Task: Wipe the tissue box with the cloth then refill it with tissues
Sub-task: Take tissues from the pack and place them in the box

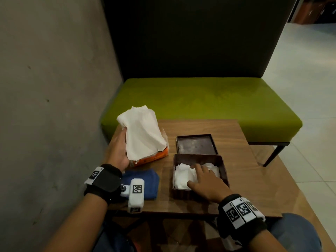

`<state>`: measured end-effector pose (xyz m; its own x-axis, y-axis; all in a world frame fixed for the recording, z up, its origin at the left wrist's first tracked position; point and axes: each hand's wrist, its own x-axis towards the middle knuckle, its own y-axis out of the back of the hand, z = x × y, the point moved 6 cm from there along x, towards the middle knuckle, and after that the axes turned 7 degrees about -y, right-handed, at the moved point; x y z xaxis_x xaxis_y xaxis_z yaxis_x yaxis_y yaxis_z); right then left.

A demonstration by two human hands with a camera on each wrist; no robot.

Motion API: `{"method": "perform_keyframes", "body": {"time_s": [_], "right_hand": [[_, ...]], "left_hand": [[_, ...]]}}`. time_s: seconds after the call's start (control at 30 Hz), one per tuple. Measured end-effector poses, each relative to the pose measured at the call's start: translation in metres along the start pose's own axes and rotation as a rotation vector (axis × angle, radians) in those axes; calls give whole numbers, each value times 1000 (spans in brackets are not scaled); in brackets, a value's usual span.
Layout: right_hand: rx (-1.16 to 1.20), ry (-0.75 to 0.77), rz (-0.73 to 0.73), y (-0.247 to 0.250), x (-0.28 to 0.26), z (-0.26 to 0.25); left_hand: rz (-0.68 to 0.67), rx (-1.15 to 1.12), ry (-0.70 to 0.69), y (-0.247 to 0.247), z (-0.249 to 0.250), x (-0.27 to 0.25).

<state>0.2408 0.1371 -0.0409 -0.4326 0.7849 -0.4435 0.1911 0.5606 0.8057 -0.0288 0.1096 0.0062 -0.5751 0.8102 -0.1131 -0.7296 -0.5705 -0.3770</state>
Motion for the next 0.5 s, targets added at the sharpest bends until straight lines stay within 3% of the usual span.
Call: {"method": "perform_keyframes", "body": {"time_s": [0.1,0.23,0.5], "right_hand": [[-12,-1,19,1,-1,0],[-149,0,46,2,-3,-4],[-188,3,177,8,-3,-5]], "left_hand": [[-73,-192,98,-8,-10,-20],[-67,-316,173,-20,-24,-54],[-54,-196,209,-40,-30,-101]]}}
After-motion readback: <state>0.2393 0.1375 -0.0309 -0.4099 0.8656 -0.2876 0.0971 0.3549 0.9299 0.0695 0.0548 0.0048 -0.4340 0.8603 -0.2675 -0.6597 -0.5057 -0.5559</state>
